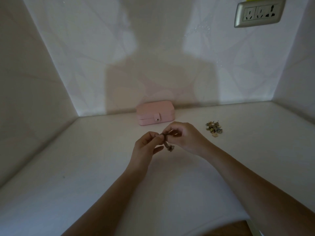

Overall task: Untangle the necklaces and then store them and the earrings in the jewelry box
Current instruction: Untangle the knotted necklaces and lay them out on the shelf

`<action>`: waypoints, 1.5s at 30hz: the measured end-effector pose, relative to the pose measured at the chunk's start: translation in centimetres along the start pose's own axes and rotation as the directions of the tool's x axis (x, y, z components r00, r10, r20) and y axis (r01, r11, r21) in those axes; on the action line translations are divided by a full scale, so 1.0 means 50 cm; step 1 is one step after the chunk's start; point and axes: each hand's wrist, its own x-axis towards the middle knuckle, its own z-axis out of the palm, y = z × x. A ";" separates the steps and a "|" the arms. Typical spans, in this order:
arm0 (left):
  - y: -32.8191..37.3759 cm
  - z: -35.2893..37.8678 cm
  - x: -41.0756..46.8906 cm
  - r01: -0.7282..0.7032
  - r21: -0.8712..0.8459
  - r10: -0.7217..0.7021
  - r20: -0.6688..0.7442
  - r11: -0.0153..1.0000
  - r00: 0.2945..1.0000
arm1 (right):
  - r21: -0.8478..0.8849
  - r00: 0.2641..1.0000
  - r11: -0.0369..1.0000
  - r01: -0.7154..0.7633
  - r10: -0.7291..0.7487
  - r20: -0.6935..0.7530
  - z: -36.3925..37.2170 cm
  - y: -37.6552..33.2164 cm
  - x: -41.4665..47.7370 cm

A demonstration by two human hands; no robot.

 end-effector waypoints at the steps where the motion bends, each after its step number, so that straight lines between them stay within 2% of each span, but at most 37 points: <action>1: 0.000 0.000 -0.001 0.000 -0.001 0.000 0.001 1.000 1.000 | -0.040 0.999 0.998 0.038 -0.039 -0.018 0.002 -0.001 -0.001; 3: -0.001 0.001 -0.001 0.011 -0.014 -0.011 -0.017 1.000 1.000 | -0.114 0.996 0.990 0.084 -0.087 -0.024 0.004 0.000 -0.001; 8: -0.010 -0.002 0.006 0.031 0.042 -0.026 -0.098 0.999 0.995 | -0.155 0.997 0.985 0.075 -0.076 0.002 0.008 0.007 -0.006; 12: -0.012 -0.006 0.008 0.034 0.046 -0.030 -0.081 0.998 0.996 | -0.069 0.997 0.995 0.076 -0.075 0.018 0.004 0.003 -0.006; 15: -0.011 -0.006 0.005 0.005 0.122 0.003 -0.060 0.993 0.998 | -0.058 0.999 0.998 -0.003 0.005 0.031 0.001 0.000 0.001; 17: -0.009 -0.004 0.004 -0.009 0.176 0.015 -0.034 0.984 0.999 | 0.070 0.995 0.994 -0.087 0.083 0.052 0.002 -0.003 0.003; 20: -0.005 0.002 0.000 -0.001 0.198 -0.010 0.059 0.980 0.998 | 0.346 0.984 0.923 -0.171 0.144 0.100 0.005 -0.007 0.002; 22: -0.005 0.002 0.000 0.010 0.217 -0.026 0.067 0.976 0.997 | 0.412 0.981 0.891 -0.191 0.156 0.118 0.007 -0.006 0.003; 25: -0.011 0.003 -0.001 0.022 0.218 -0.034 0.050 0.976 0.998 | 0.379 0.980 0.906 -0.189 0.152 0.124 0.010 -0.002 0.003; 30: -0.009 0.007 -0.007 0.022 0.180 -0.031 0.048 0.983 0.998 | 0.232 0.994 0.968 -0.097 0.083 0.070 0.004 -0.001 0.001; 33: -0.012 0.007 -0.007 0.017 0.214 -0.021 0.020 0.977 1.000 | 0.172 0.996 0.982 -0.080 0.071 0.058 0.006 0.000 0.001; 36: -0.018 0.009 -0.004 0.005 0.226 0.004 -0.039 0.974 0.999 | 0.251 0.997 0.965 -0.075 0.072 0.021 0.002 0.001 0.003; 38: -0.016 0.005 0.000 0.003 0.160 0.009 -0.074 0.987 0.997 | 0.362 0.995 0.927 -0.095 0.077 0.066 -0.005 0.004 0.003; 41: -0.009 -0.008 0.003 -0.034 0.150 0.045 -0.070 0.988 0.997 | 0.272 0.983 0.952 -0.142 0.103 0.154 -0.004 0.005 0.002; 43: -0.008 -0.013 0.005 -0.053 0.159 0.064 -0.062 0.986 0.996 | 0.194 0.982 0.970 -0.149 0.123 0.141 -0.002 0.001 0.003; 45: -0.009 -0.008 0.006 -0.056 0.159 0.067 -0.067 0.986 0.996 | 0.239 0.986 0.961 -0.139 0.112 0.125 -0.003 -0.002 0.002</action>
